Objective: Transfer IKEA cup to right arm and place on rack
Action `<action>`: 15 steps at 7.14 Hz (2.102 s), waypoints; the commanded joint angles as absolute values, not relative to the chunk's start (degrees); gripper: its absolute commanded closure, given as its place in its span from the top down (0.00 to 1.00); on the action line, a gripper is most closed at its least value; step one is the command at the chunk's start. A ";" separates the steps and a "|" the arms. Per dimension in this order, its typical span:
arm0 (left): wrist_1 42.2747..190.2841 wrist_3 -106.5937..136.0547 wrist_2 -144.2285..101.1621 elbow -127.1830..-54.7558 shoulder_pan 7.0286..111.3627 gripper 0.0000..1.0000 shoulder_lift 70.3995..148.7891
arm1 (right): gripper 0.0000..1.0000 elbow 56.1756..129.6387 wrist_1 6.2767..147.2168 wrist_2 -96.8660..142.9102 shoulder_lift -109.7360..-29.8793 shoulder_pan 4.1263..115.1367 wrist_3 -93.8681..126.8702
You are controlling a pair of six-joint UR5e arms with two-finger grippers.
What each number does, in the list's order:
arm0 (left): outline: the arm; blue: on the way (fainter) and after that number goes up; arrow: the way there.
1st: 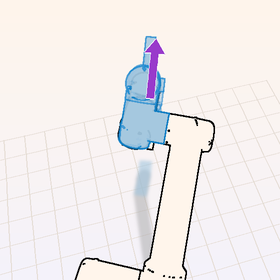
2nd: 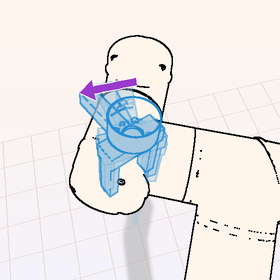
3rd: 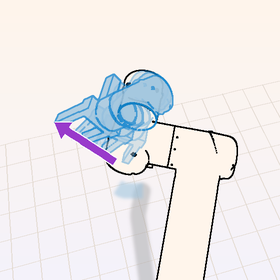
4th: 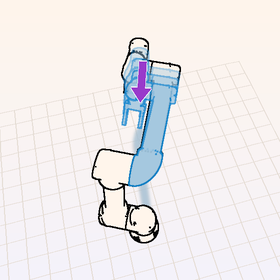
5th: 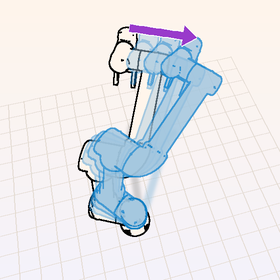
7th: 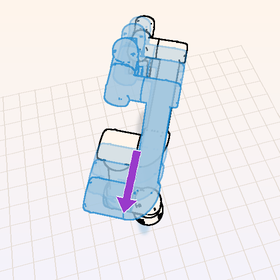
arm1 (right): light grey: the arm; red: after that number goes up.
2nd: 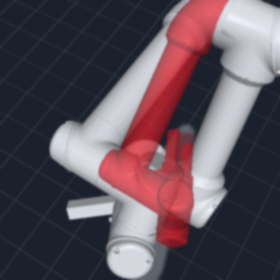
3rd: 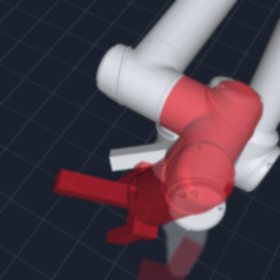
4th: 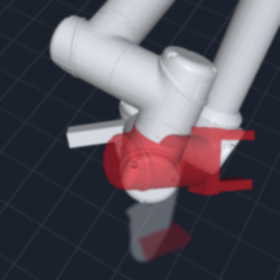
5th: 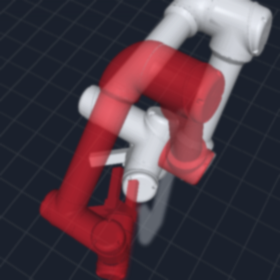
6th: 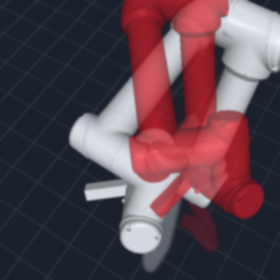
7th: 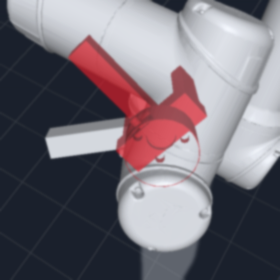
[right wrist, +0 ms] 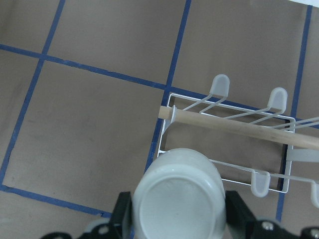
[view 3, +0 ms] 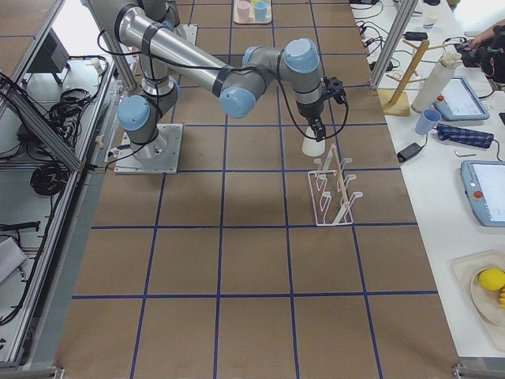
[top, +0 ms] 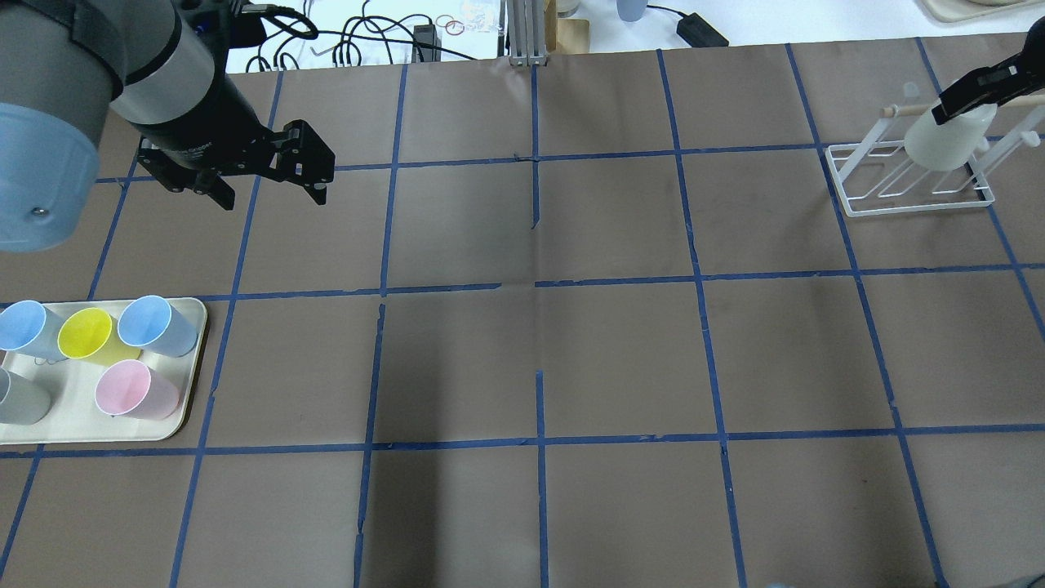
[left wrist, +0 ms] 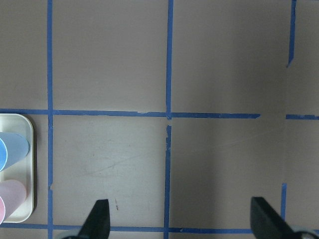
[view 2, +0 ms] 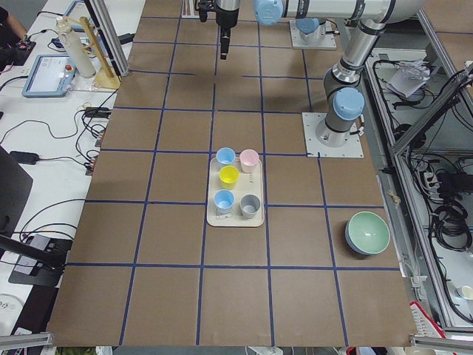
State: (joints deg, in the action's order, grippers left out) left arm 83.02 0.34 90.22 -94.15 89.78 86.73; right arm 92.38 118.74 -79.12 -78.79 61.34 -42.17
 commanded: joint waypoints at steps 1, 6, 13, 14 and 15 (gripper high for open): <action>82.53 0.18 90.26 -94.57 89.82 1.00 86.75 | 0.00 91.58 119.88 -79.01 -76.73 60.13 -42.27; 85.32 1.05 90.35 -89.93 89.56 1.00 90.43 | 0.00 91.85 121.11 -77.96 -74.62 59.68 -42.01; 85.87 1.05 90.53 -92.73 90.26 1.00 89.03 | 0.00 92.02 121.11 -78.13 -71.54 59.50 -42.36; 85.87 1.32 90.61 -92.72 90.18 1.00 88.95 | 0.00 92.02 121.20 -78.13 -70.85 59.41 -42.45; 85.87 1.75 90.01 -92.81 90.09 1.00 88.77 | 0.00 92.02 121.11 -78.13 -70.23 59.15 -42.45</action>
